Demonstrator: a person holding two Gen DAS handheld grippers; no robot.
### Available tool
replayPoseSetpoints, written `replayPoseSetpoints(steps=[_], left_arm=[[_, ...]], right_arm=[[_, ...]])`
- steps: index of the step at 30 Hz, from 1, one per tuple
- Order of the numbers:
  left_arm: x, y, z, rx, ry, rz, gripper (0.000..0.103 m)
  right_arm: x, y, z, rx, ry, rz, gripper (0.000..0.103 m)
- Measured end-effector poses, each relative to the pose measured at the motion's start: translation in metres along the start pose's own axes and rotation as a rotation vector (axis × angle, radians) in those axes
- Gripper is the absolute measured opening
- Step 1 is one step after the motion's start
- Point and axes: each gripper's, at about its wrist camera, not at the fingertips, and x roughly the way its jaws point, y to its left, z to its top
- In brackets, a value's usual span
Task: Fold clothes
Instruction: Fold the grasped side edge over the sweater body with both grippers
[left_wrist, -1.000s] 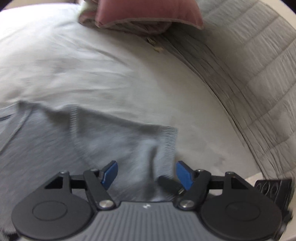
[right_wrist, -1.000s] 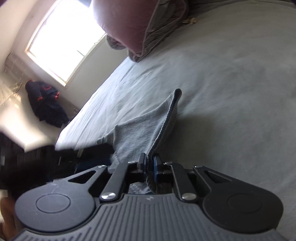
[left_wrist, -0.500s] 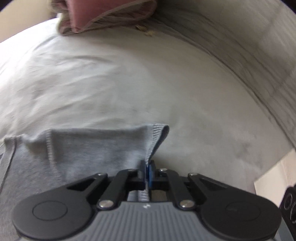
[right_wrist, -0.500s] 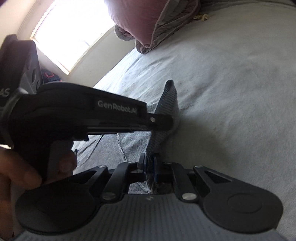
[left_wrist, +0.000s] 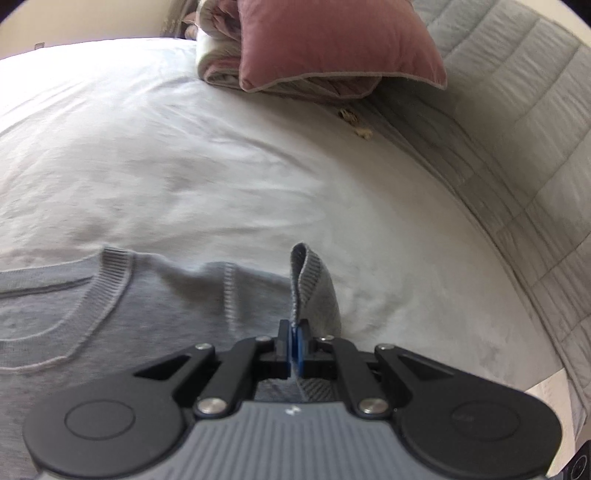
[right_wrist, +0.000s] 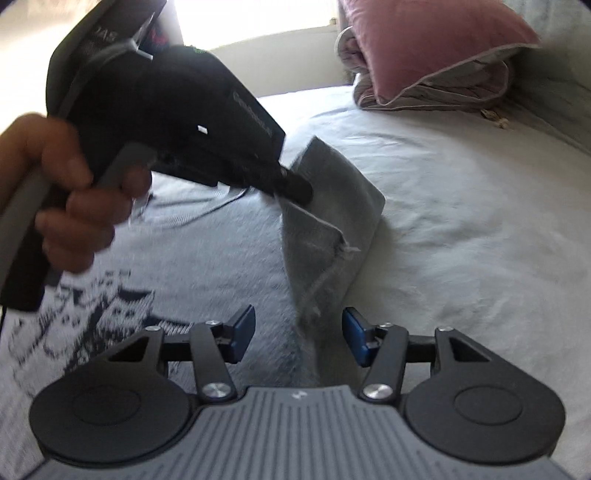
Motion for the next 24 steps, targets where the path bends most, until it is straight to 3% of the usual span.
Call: replayPoseSetpoints(steps=[13,24], left_arm=[[-0.028,0.090,-0.015,-0.175,-0.024,0.050,0.002],[-0.046,0.117,-0.027,-0.205,-0.081,0.112,0.002]], right_arm=[[-0.029,0.041,0.014,-0.085,0.092,0.152,0.056],[-0.044,0.076,-0.007,-0.109,0.210,0.292,0.056]])
